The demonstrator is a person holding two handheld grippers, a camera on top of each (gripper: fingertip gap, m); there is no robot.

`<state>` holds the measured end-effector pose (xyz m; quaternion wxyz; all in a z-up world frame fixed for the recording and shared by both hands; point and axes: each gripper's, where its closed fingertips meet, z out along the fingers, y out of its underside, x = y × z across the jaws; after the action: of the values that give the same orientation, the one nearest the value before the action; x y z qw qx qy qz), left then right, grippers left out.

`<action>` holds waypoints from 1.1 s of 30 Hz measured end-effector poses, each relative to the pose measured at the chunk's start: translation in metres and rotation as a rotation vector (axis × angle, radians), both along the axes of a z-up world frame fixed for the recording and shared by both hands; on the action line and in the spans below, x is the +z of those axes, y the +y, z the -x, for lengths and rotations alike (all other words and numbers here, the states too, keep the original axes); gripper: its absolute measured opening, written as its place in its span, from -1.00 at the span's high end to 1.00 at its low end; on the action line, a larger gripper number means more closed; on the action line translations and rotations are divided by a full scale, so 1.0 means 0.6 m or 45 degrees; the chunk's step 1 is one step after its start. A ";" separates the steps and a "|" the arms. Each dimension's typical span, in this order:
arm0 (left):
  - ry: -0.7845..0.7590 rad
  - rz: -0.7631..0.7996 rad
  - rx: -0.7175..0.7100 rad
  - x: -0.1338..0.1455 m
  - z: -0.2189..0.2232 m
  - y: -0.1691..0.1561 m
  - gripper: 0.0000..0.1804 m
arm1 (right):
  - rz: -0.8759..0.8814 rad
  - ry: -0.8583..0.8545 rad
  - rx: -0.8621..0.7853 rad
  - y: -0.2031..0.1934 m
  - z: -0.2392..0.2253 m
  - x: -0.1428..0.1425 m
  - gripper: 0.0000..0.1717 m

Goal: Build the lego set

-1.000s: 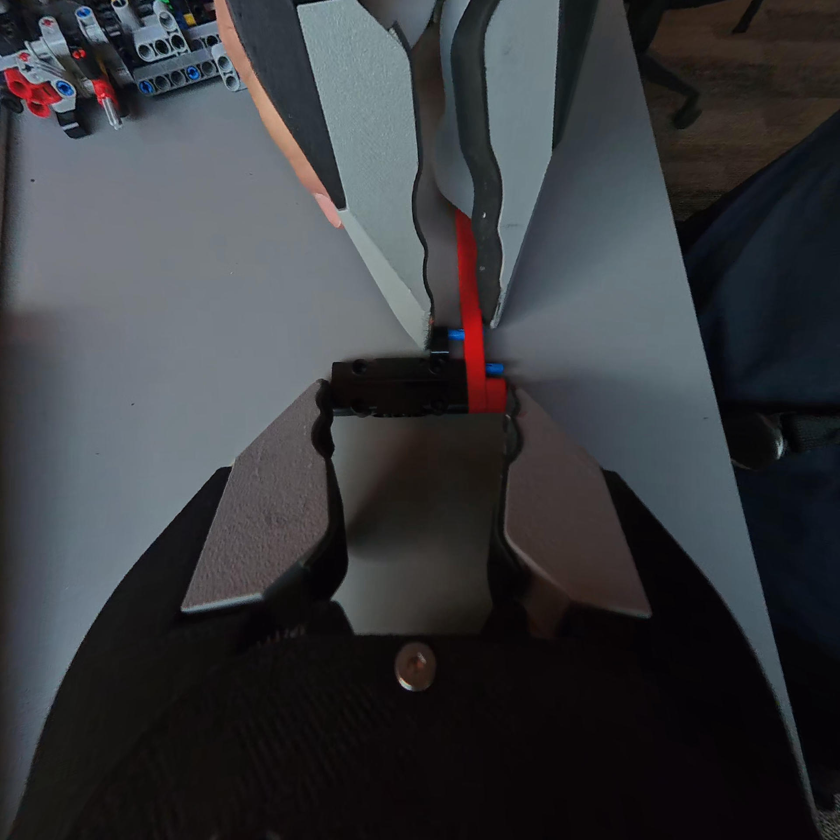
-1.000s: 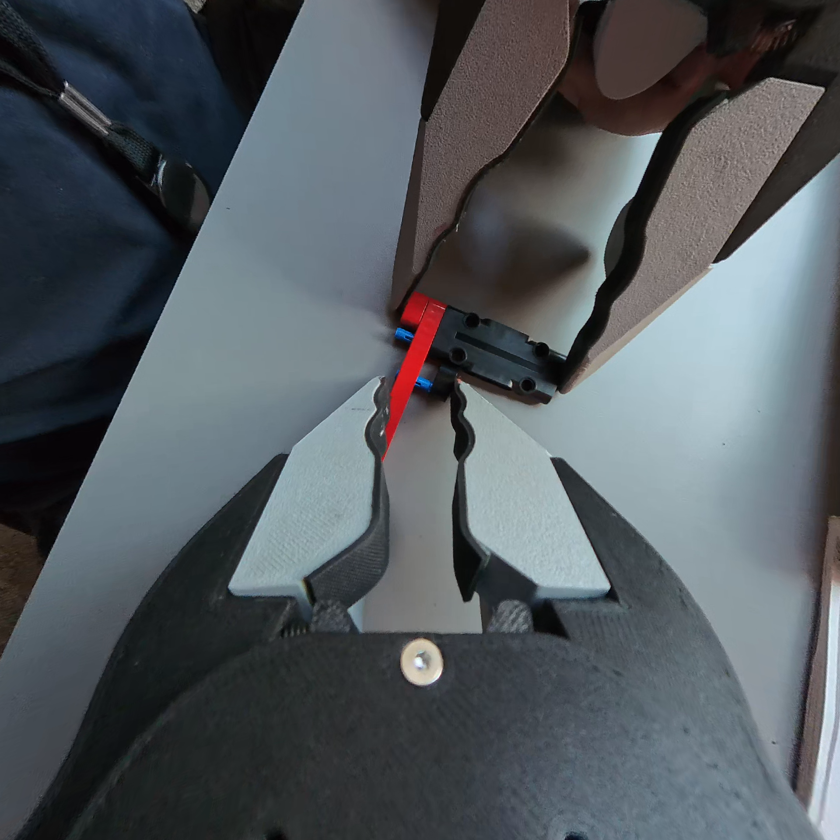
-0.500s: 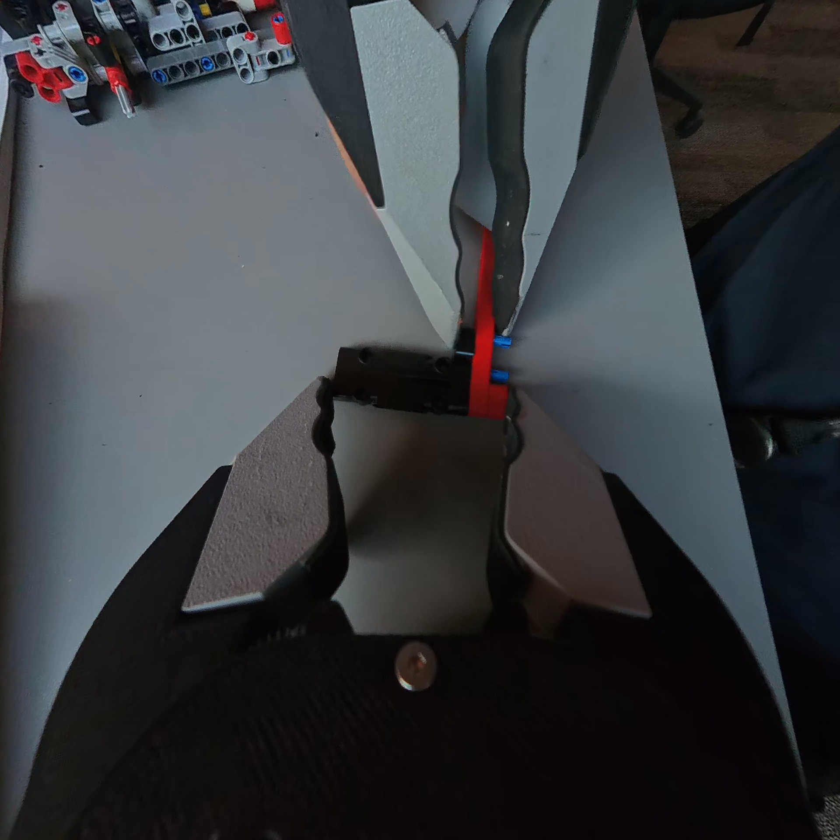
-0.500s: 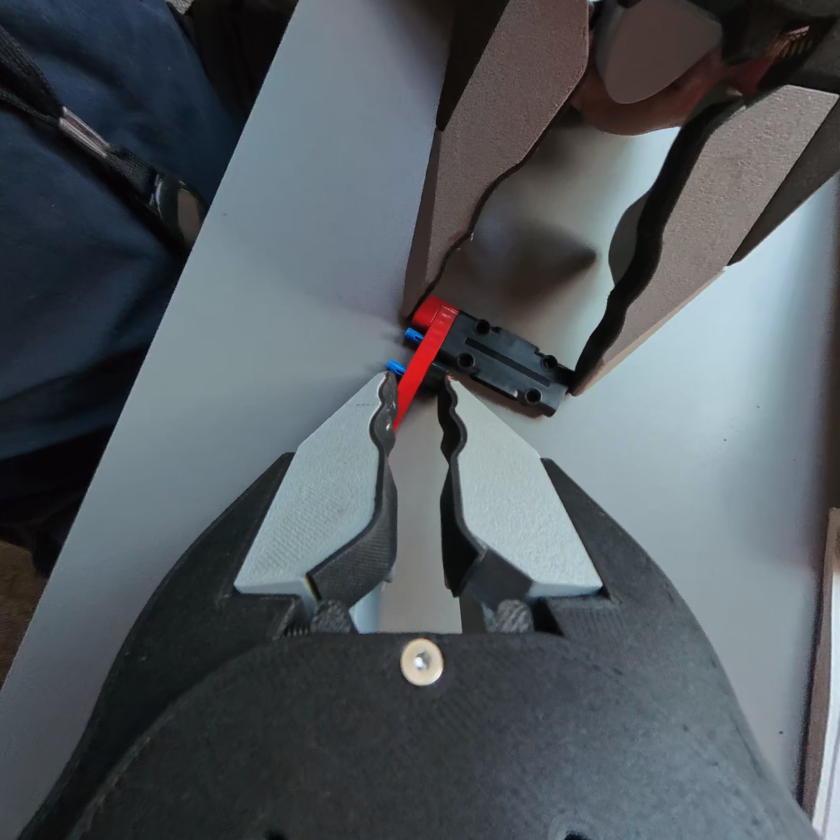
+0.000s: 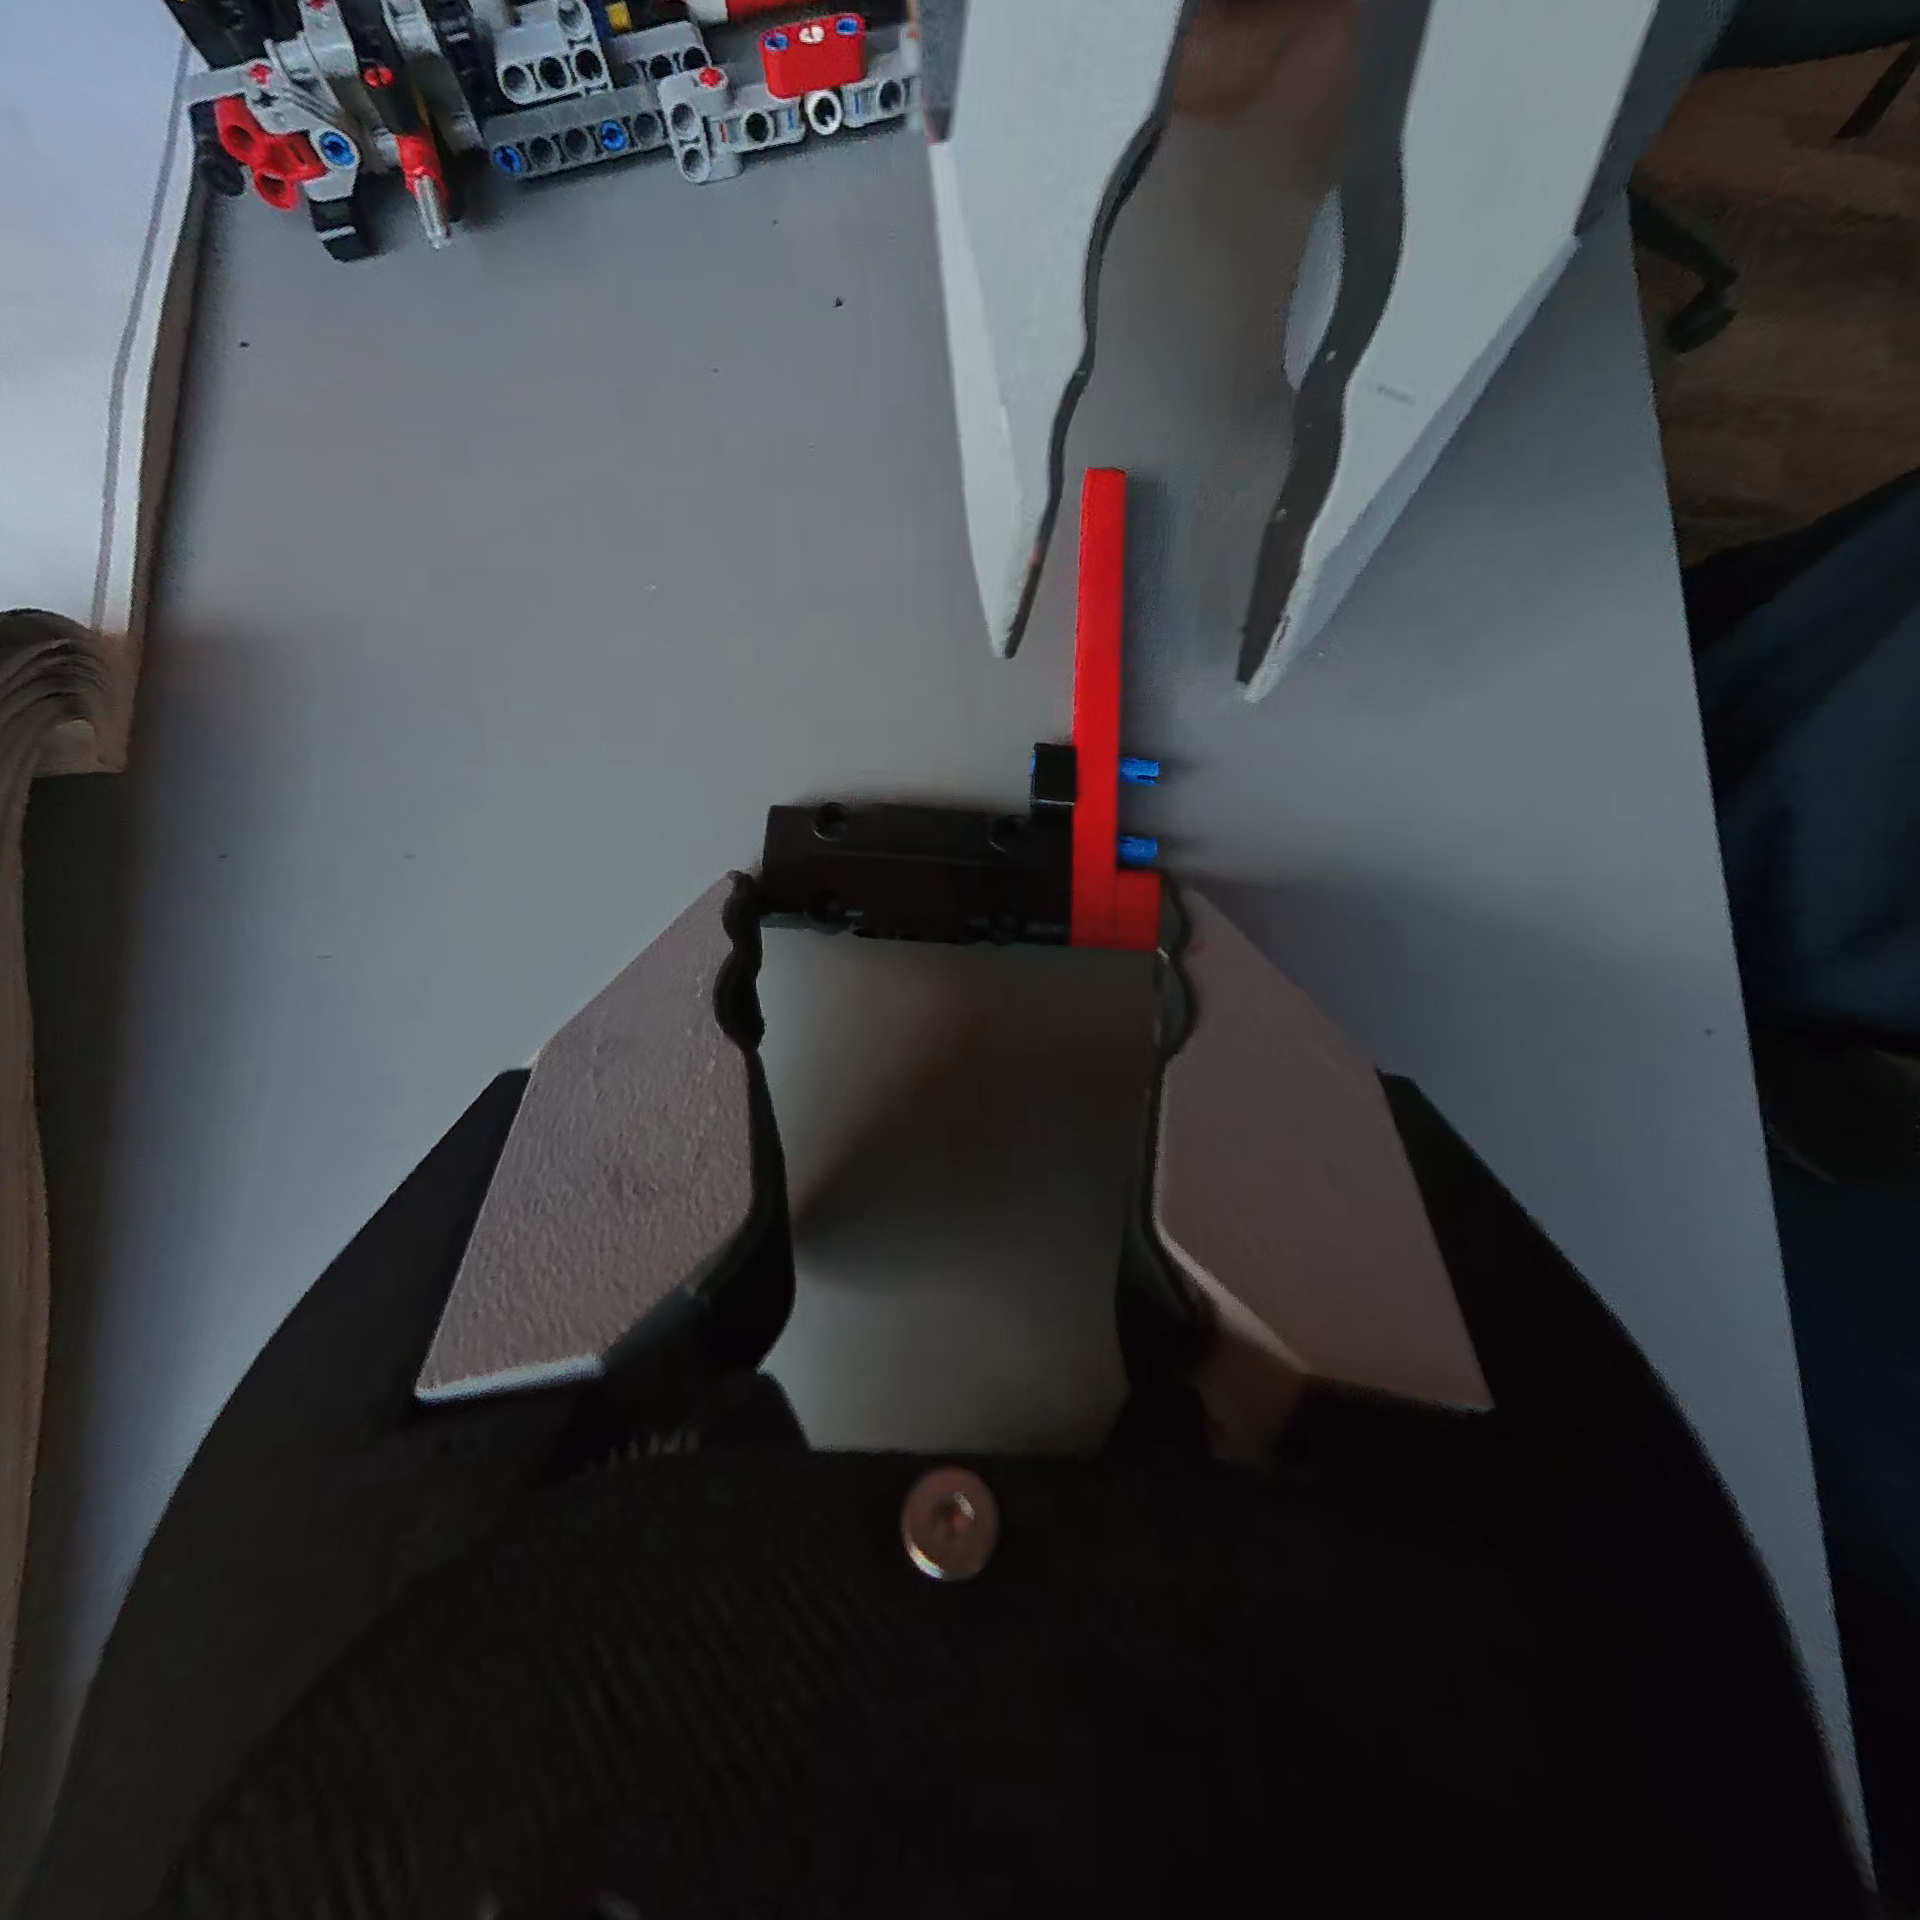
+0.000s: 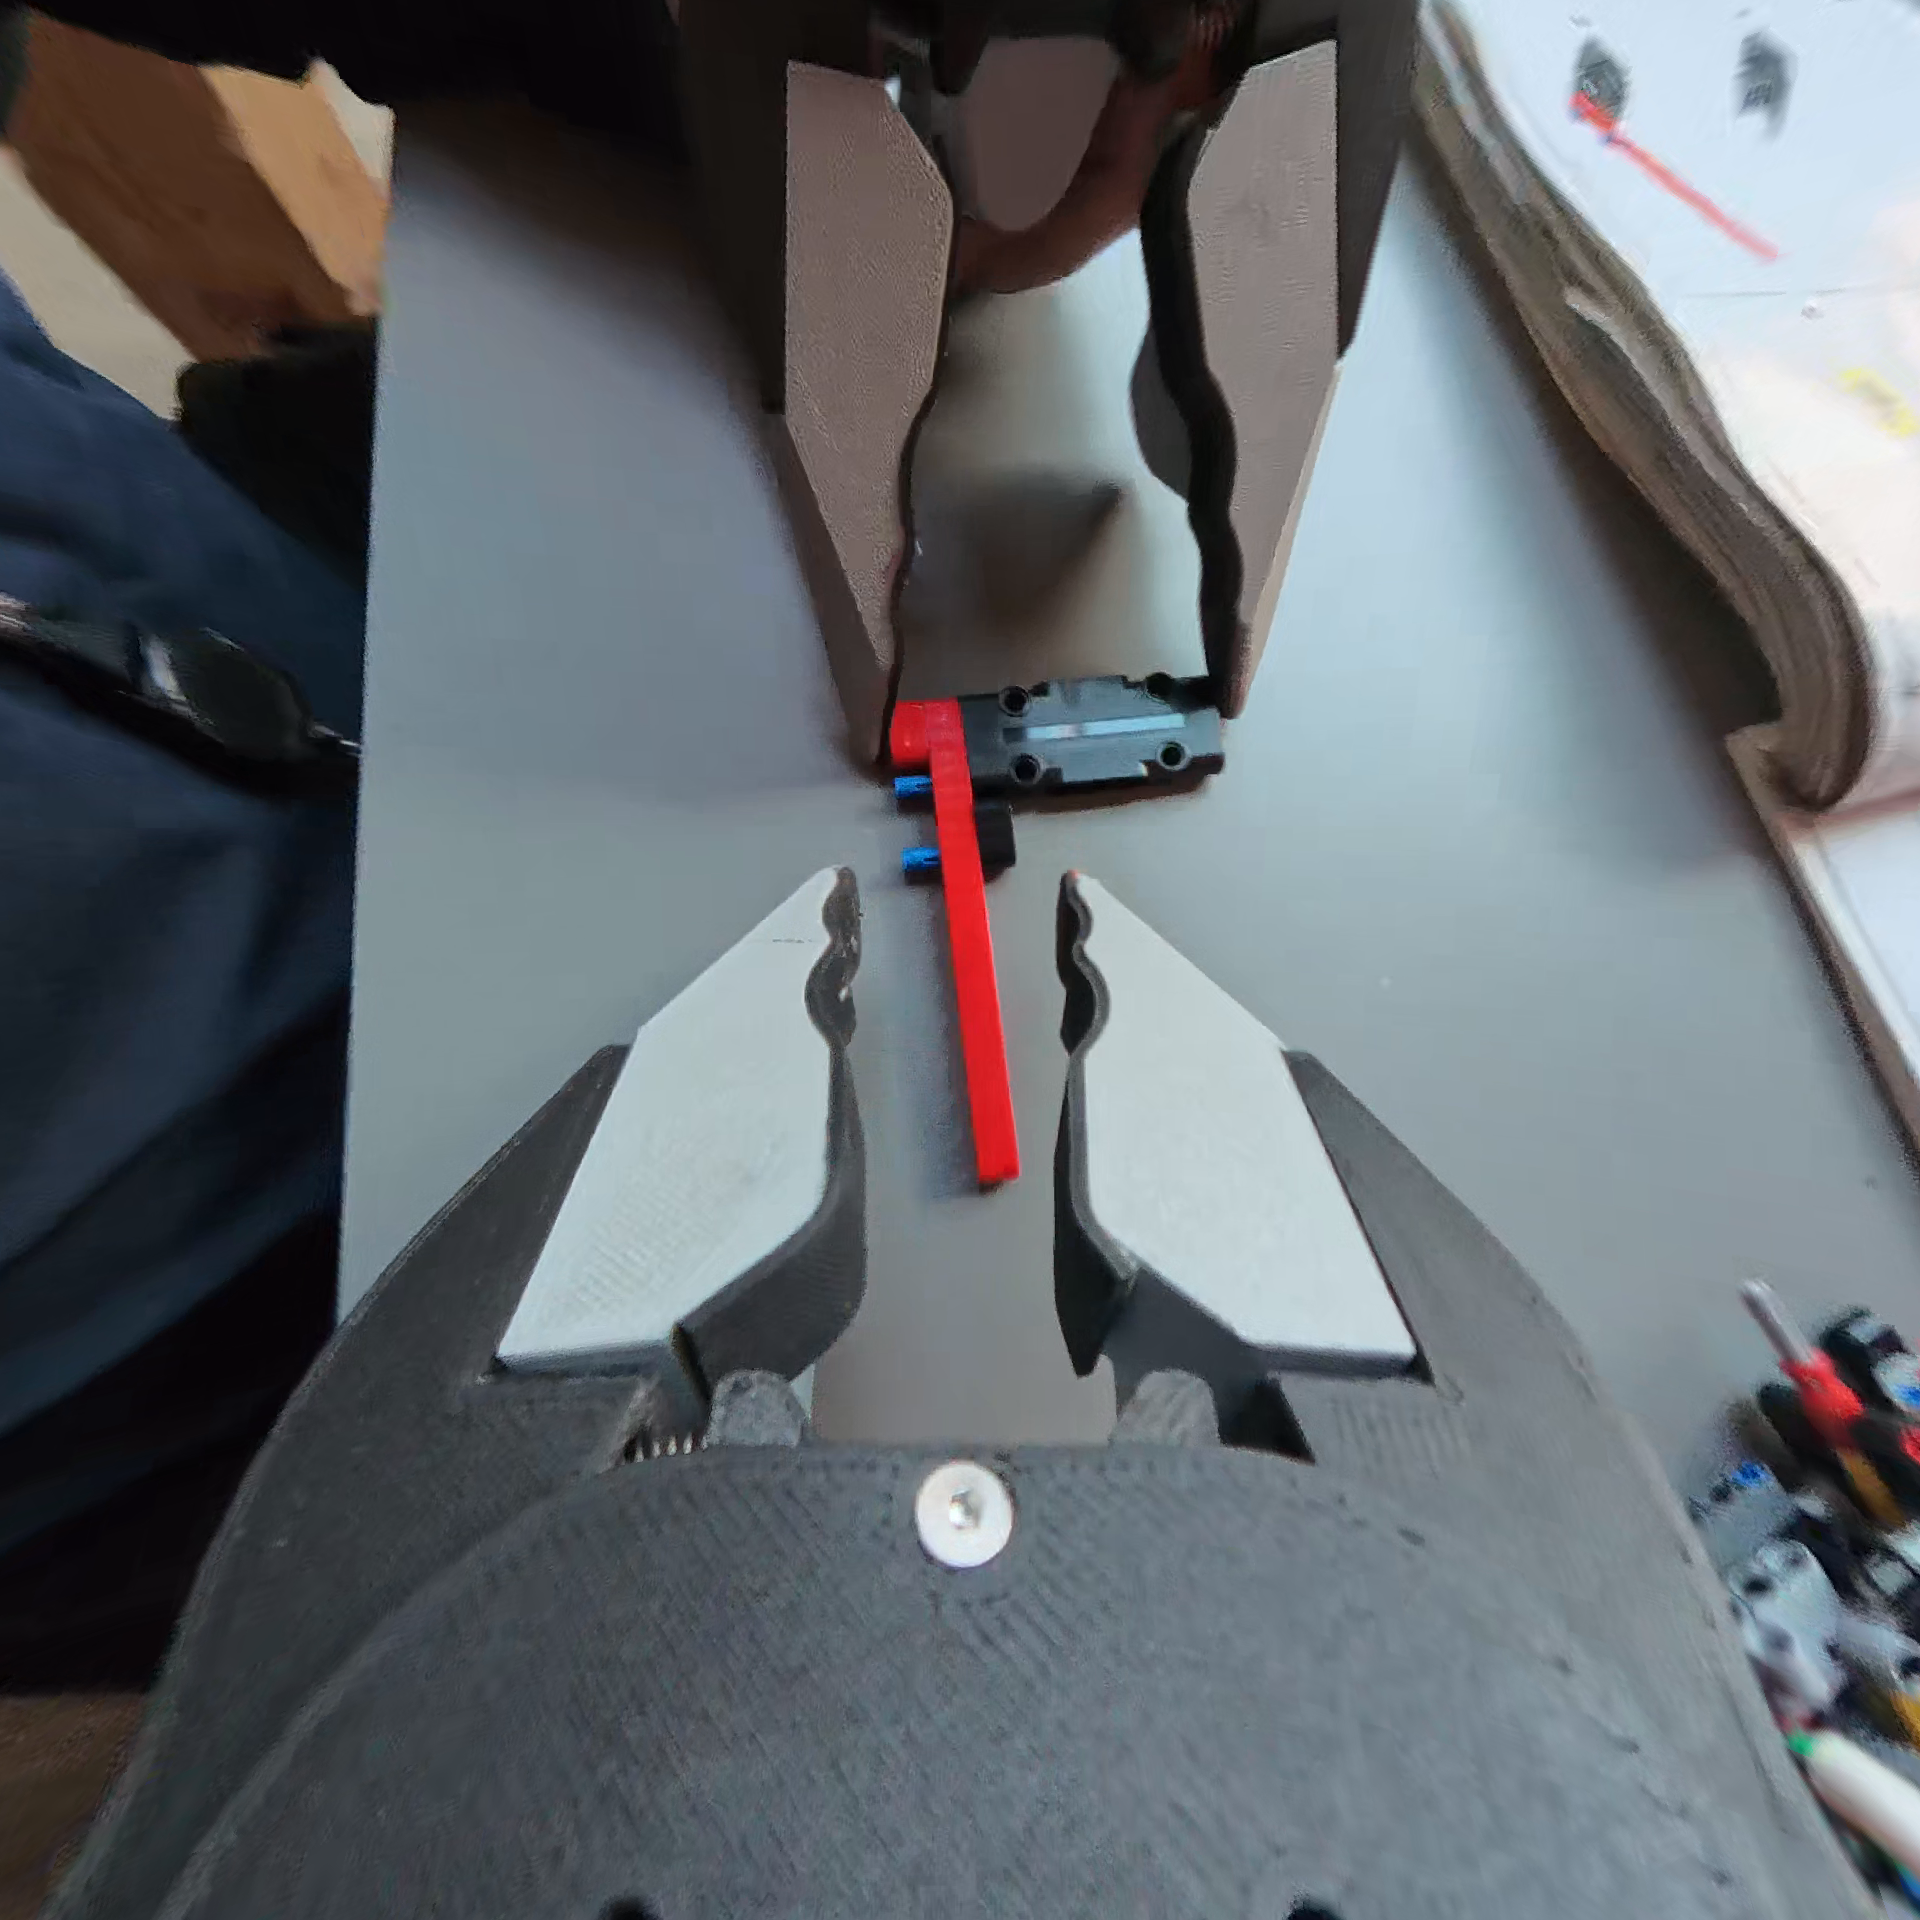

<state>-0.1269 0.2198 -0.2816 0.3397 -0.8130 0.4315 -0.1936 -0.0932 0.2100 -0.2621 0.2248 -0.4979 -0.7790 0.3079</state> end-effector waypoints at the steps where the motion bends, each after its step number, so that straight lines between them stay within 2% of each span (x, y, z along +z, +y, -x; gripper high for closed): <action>1: 0.000 0.001 0.011 0.000 0.001 0.001 0.17 | -0.049 0.032 -0.026 0.003 -0.002 0.001 0.59; 8: -0.021 -0.003 0.063 0.005 0.003 0.002 0.11 | -0.040 0.260 -0.212 0.019 0.004 0.038 0.62; 16: -0.177 -0.038 0.169 0.035 0.024 -0.013 0.05 | -0.019 0.565 -0.364 0.039 0.008 0.075 0.63; 20: -0.202 -0.249 0.262 0.066 0.043 -0.025 0.08 | -0.021 0.759 -0.432 0.054 0.011 0.103 0.63; 24: -0.262 -0.467 0.312 0.103 0.058 -0.032 0.27 | -0.097 0.824 -0.482 0.071 0.013 0.114 0.68; 29: -0.310 -0.555 0.334 0.125 0.066 -0.021 0.29 | -0.152 0.892 -0.474 0.067 0.011 0.128 0.70; 33: -0.290 -0.566 0.319 0.122 0.067 -0.021 0.35 | -0.057 0.948 -0.545 0.092 0.005 0.143 0.71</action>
<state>-0.1672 0.2074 -0.2083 0.5774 -0.7385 0.3184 -0.1408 -0.0960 0.2650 -0.1763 0.5601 -0.4983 -0.5304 0.3958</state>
